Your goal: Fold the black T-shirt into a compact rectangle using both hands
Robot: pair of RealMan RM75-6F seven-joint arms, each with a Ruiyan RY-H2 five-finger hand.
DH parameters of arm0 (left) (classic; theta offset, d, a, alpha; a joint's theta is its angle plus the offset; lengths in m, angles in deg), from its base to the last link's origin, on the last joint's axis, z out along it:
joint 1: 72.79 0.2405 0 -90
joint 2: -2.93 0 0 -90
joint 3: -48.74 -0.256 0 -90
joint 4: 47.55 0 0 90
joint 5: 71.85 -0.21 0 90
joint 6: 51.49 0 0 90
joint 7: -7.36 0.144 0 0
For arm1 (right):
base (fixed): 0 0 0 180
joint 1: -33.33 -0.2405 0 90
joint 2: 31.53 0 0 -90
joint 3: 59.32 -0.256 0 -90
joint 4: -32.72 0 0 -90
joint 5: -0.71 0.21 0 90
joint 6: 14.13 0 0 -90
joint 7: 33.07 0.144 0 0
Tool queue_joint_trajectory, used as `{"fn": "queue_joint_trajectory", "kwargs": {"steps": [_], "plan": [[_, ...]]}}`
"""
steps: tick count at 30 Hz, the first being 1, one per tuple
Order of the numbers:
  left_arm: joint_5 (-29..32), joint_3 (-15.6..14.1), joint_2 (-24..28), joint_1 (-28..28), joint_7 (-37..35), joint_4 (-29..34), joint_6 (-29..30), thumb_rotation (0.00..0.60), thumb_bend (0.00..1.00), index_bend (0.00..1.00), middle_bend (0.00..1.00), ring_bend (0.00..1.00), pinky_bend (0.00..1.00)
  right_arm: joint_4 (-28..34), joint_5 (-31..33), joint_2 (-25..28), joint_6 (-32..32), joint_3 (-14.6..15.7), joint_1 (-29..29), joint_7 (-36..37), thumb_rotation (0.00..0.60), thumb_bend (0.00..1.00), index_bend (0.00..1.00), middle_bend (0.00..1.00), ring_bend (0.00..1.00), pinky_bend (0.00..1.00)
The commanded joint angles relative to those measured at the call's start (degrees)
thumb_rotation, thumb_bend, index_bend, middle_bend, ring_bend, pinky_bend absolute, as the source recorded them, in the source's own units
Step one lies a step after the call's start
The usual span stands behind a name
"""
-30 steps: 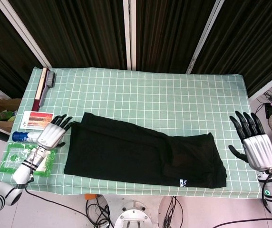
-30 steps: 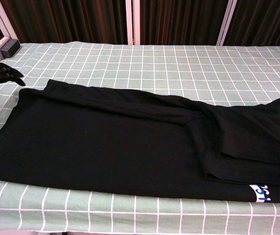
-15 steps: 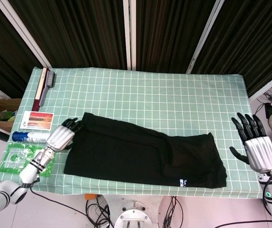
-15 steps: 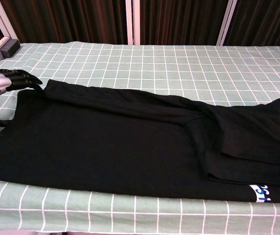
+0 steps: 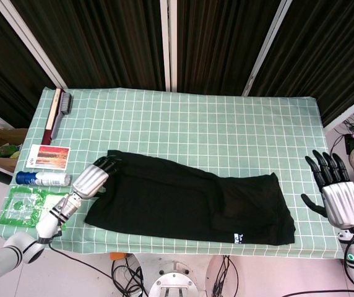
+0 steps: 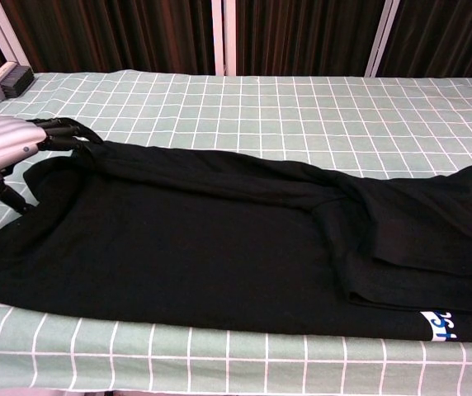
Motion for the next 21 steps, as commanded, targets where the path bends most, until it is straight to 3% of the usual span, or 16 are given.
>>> {"fn": "queue_joint_trajectory", "kwargs": {"steps": [1,5,15,21], "plan": [[-1.3,-1.1,-0.8,0.0,-2.6,-1.7,1.9,0.600,0.05,0.37,0.16,0.09,0.17,-0.3,0.0,-0.3,0.0,0.1,0.2,0.0,0.600,0.13,0.00,0.04,0.00,0.00],[-1.7,-2.1,-0.4,0.1,-2.9,-2.3,1.9,0.600,0.15,0.39,0.16,0.09,0.17,-0.6,-0.2,-0.8,-0.2,0.0,0.4,0.2,0.600,0.13,0.00,0.04,0.00,0.00],[-1.9,-3.7,1.2,-0.1,1.8,0.6,-0.1,0.600,0.56,0.50,0.16,0.09,0.16,-1.5,-0.2,-1.8,-0.6,-0.3,0.7,0.7,0.600,0.13,0.00,0.04,0.00,0.00],[-0.6,-2.1,0.5,0.5,6.0,1.1,1.3,0.600,0.63,0.58,0.18,0.09,0.17,-2.8,-0.5,-2.5,-1.1,-0.4,0.8,1.8,0.600,0.13,0.00,0.04,0.00,0.00]]}}
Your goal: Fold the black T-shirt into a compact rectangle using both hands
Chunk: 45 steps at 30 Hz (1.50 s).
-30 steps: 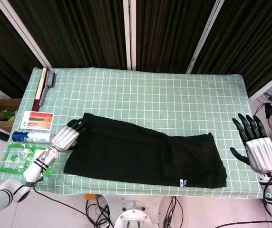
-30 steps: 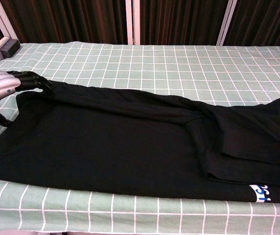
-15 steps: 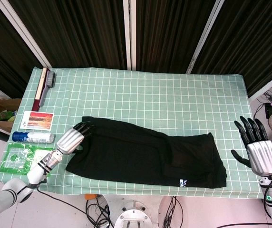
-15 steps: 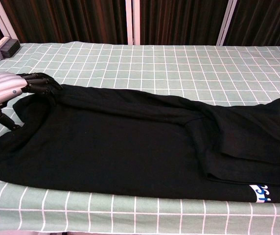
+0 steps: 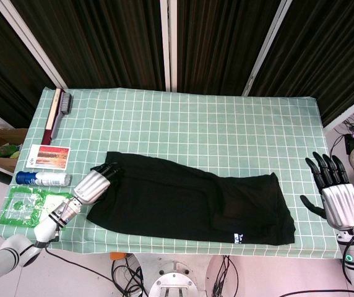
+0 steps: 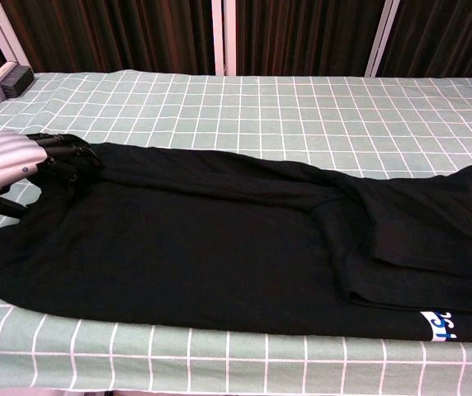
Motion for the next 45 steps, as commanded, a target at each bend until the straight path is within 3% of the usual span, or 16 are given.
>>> {"fn": "queue_joint_trajectory", "kwargs": {"steps": [1,19,37,40,45], "plan": [[1.0,1.1,-0.2,0.3,1.7,0.8,0.7,0.600,0.63,0.58,0.18,0.09,0.17,-0.6,-0.2,-0.3,-0.4,-0.2,0.1,0.6,0.600,0.13,0.00,0.04,0.00,0.00],[8.7,9.0,7.1,1.7,12.2,9.7,4.1,0.600,0.62,0.62,0.21,0.09,0.17,-5.9,-0.2,-3.1,-1.7,-1.5,-0.6,5.2,0.600,0.13,0.00,0.04,0.00,0.00],[20.3,16.1,14.7,4.6,16.2,11.7,2.5,0.600,0.62,0.62,0.21,0.09,0.17,-8.7,-0.2,-4.2,-3.4,-1.5,-0.1,8.0,0.600,0.13,0.00,0.04,0.00,0.00],[19.2,16.0,15.6,4.5,17.5,14.5,3.7,0.600,0.62,0.62,0.21,0.09,0.17,-9.1,0.0,-4.4,-3.6,-1.5,0.1,8.3,0.600,0.13,0.00,0.04,0.00,0.00],[15.7,15.3,18.2,4.0,19.8,26.0,5.5,0.600,0.62,0.62,0.21,0.09,0.17,-9.7,0.4,-4.6,-4.0,-1.7,0.4,8.9,0.600,0.13,0.00,0.04,0.00,0.00]]}}
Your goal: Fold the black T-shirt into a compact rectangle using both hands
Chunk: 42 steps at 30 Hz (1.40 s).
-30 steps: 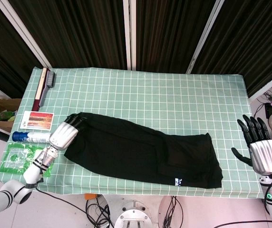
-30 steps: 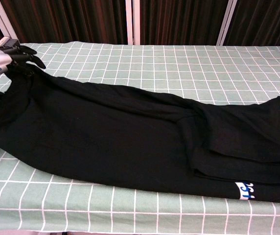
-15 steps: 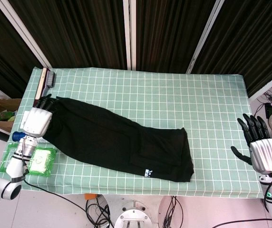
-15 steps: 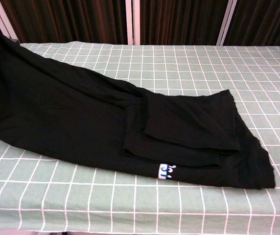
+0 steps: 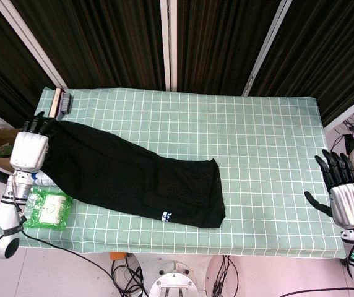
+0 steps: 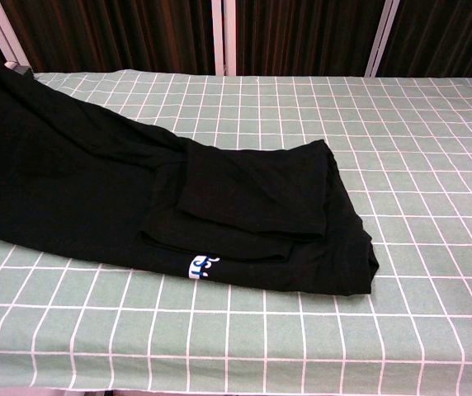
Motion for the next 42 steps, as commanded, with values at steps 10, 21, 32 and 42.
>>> {"fn": "queue_joint_trajectory", "kwargs": {"steps": [10,21,32,42], "plan": [[-6.9,-0.6,-0.2,-6.7,16.1,26.9,-4.2,0.600,0.62,0.62,0.21,0.09,0.17,-0.1,1.1,0.8,-1.2,-0.8,0.8,1.0,0.600,0.13,0.00,0.04,0.00,0.00],[-1.4,3.0,-11.4,-18.1,29.0,30.9,-17.6,0.600,0.62,0.61,0.21,0.09,0.17,-0.4,2.2,1.6,-2.5,-1.3,2.0,2.2,0.600,0.13,0.00,0.04,0.00,0.00],[10.3,6.2,-20.6,-26.1,40.9,25.6,-22.2,0.600,0.62,0.61,0.21,0.09,0.17,-0.6,2.7,1.3,-1.7,-1.4,2.1,2.4,0.600,0.13,0.00,0.04,0.00,0.00],[19.9,6.6,-27.9,-32.4,49.8,19.7,-23.0,0.600,0.62,0.60,0.20,0.09,0.17,-1.3,3.1,1.1,-1.1,-1.5,2.1,2.9,0.600,0.13,0.00,0.04,0.00,0.00]]}}
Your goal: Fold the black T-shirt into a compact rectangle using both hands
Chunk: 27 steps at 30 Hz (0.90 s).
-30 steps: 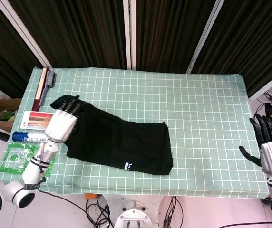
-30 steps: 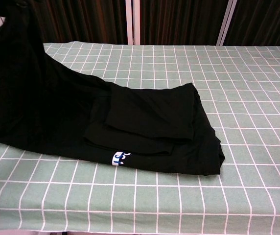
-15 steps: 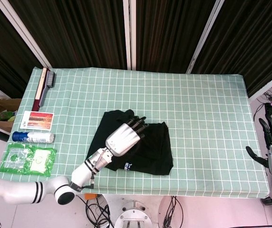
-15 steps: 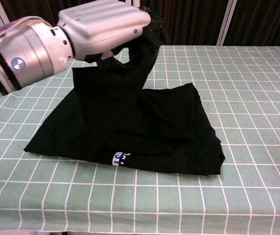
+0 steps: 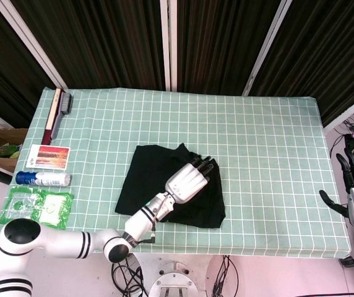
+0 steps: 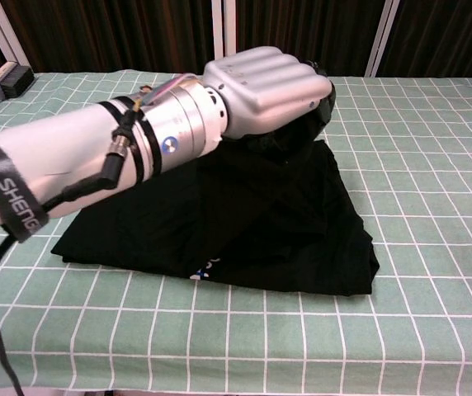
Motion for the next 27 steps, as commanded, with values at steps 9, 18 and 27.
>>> {"fn": "queue_joint_trajectory", "kwargs": {"steps": [9,18,27], "plan": [[10.2,-0.2,-6.8,-6.3,5.4,-7.9,-1.6,0.600,0.23,0.32,0.13,0.07,0.17,-0.5,0.2,-0.2,0.3,0.1,0.2,0.4,0.600,0.13,0.00,0.04,0.00,0.00],[7.4,5.0,-0.6,-1.8,-10.6,2.4,2.6,0.600,0.00,0.12,0.09,0.06,0.17,0.1,-0.3,0.1,0.7,0.4,0.0,0.2,0.600,0.13,0.00,0.04,0.00,0.00],[1.7,1.0,20.4,12.7,-20.8,19.0,12.4,0.600,0.00,0.12,0.09,0.06,0.18,4.4,-5.8,1.6,5.9,3.7,-3.3,-1.3,0.600,0.26,0.10,0.17,0.00,0.12]]}}
